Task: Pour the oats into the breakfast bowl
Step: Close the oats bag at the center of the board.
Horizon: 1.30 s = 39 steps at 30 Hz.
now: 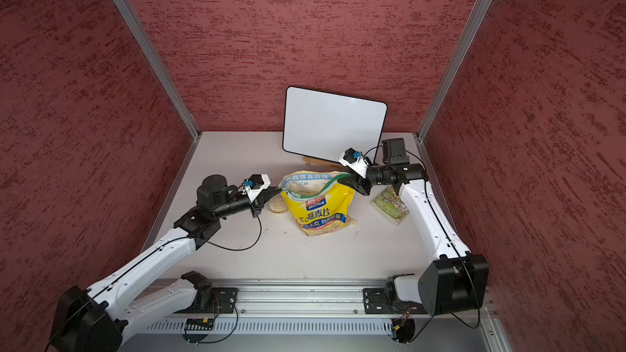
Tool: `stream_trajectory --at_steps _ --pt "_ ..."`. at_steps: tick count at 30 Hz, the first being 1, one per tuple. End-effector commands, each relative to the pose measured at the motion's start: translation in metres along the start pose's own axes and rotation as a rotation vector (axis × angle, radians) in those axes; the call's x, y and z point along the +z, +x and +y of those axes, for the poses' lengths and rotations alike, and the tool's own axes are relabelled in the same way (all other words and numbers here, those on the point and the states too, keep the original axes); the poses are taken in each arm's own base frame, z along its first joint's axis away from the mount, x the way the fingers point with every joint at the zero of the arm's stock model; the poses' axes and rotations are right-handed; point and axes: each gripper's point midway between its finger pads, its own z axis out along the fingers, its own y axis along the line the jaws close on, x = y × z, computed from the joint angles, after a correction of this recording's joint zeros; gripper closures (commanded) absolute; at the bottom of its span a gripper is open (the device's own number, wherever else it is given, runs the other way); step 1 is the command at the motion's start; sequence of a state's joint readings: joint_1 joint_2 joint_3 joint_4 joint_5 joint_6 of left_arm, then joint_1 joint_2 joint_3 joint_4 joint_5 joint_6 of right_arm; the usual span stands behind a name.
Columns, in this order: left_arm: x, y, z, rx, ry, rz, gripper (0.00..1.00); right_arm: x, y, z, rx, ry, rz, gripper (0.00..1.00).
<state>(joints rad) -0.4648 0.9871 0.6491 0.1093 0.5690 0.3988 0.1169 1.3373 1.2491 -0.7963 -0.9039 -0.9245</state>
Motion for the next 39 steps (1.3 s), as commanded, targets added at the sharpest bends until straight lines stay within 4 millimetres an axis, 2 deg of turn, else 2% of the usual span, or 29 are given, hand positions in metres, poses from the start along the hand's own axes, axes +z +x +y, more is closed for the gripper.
stream_trajectory --at_steps 1,6,11,21,27,30,31,32,33,35,37,39 --pt "-0.012 -0.012 0.017 0.009 -0.117 -0.045 1.00 -0.008 -0.009 -0.002 -0.037 0.029 0.026 1.00" --pt "-0.027 -0.002 0.020 -0.029 -0.204 -0.028 1.00 -0.017 0.005 -0.007 -0.014 0.059 0.074 1.00" --pt "-0.031 0.004 0.024 -0.017 -0.251 -0.007 1.00 -0.022 0.015 -0.016 -0.010 0.097 0.107 1.00" --pt "-0.048 -0.007 0.051 0.067 -0.413 0.038 1.00 -0.037 0.010 -0.027 -0.088 0.197 0.161 1.00" --pt "-0.051 -0.007 0.050 0.091 -0.420 0.047 1.00 -0.040 0.012 -0.034 -0.096 0.234 0.188 1.00" --pt "-0.046 -0.008 0.041 0.113 -0.373 0.023 1.00 -0.036 -0.002 -0.023 -0.093 0.196 0.113 1.00" --pt "-0.044 -0.009 0.039 0.117 -0.359 0.010 1.00 -0.033 -0.007 -0.017 -0.107 0.178 0.090 0.97" --pt "-0.042 -0.010 0.037 0.120 -0.344 0.004 1.00 -0.030 -0.013 -0.011 -0.135 0.174 0.073 0.89" --pt "-0.041 -0.011 0.036 0.123 -0.337 0.000 1.00 -0.028 -0.015 -0.006 -0.150 0.166 0.065 0.84" --pt "-0.041 -0.012 0.034 0.129 -0.330 -0.003 1.00 -0.023 -0.023 0.001 -0.185 0.150 0.056 0.66" --pt "-0.042 -0.014 0.032 0.133 -0.324 -0.015 1.00 -0.018 -0.032 0.007 -0.214 0.123 0.052 0.57" --pt "-0.043 -0.015 0.030 0.138 -0.317 -0.029 1.00 -0.011 -0.040 0.008 -0.247 0.105 0.060 0.37"
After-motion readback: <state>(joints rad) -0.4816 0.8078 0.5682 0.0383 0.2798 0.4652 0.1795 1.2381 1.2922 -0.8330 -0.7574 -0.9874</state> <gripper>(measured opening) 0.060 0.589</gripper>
